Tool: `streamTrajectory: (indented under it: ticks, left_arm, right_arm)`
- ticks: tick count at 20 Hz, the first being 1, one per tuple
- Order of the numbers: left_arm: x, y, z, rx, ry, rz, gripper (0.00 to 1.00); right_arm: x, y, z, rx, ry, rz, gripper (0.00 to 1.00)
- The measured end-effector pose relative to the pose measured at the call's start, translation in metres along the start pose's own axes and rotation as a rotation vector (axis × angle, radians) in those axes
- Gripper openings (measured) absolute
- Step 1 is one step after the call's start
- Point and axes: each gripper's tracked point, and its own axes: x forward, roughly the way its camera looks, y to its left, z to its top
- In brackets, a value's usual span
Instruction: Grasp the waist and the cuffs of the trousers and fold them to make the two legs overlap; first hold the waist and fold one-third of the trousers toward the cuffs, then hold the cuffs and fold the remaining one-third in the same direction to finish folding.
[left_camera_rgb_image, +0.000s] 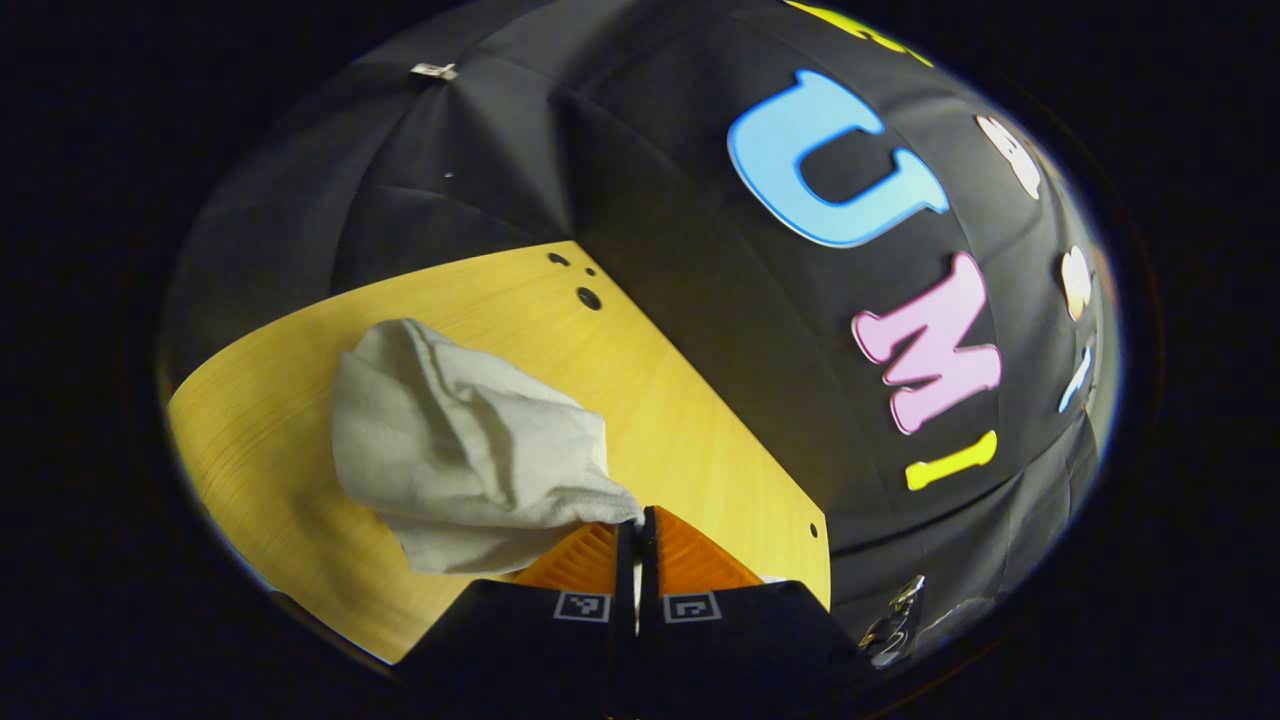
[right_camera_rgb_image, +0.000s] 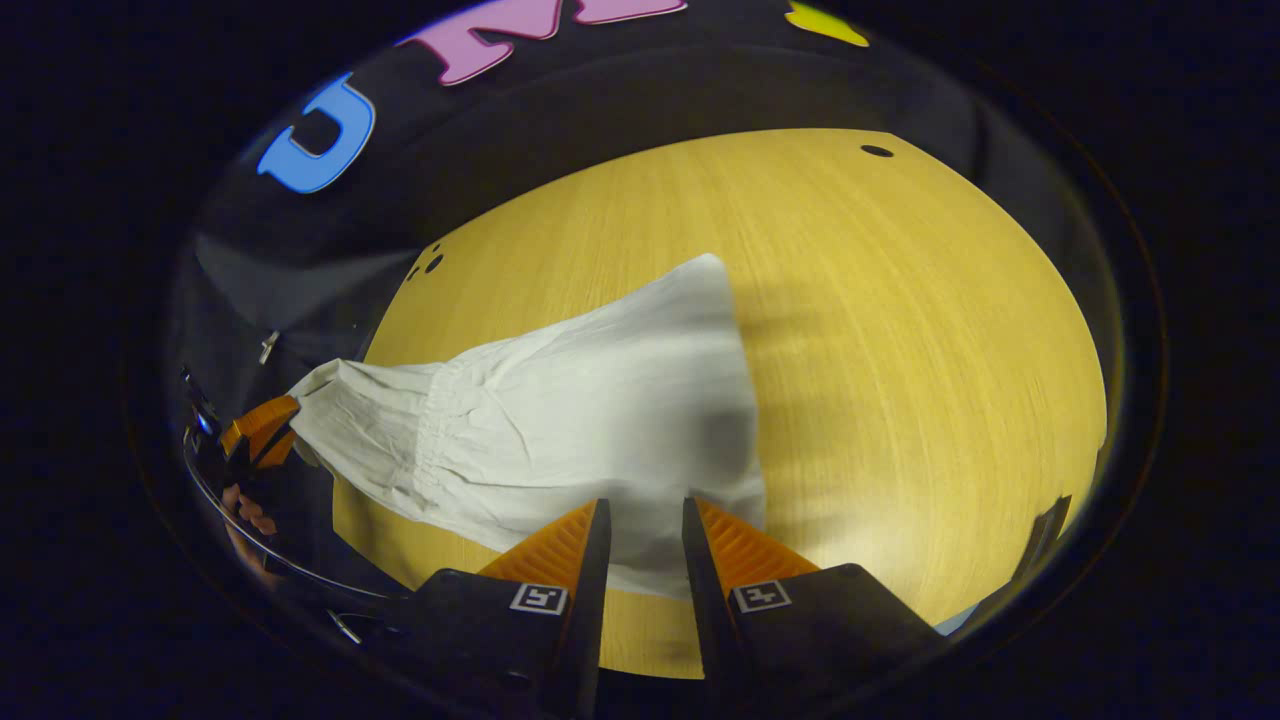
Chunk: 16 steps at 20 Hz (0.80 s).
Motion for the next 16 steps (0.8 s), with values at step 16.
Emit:
streamTrajectory:
  ticks: [16]
  left_arm:
    - [0.043,-0.144,-0.119,0.350,0.266,-0.252,0.05]
  right_arm:
    - [-0.080,-0.122,-0.006,0.299,-0.164,-0.138,0.45]
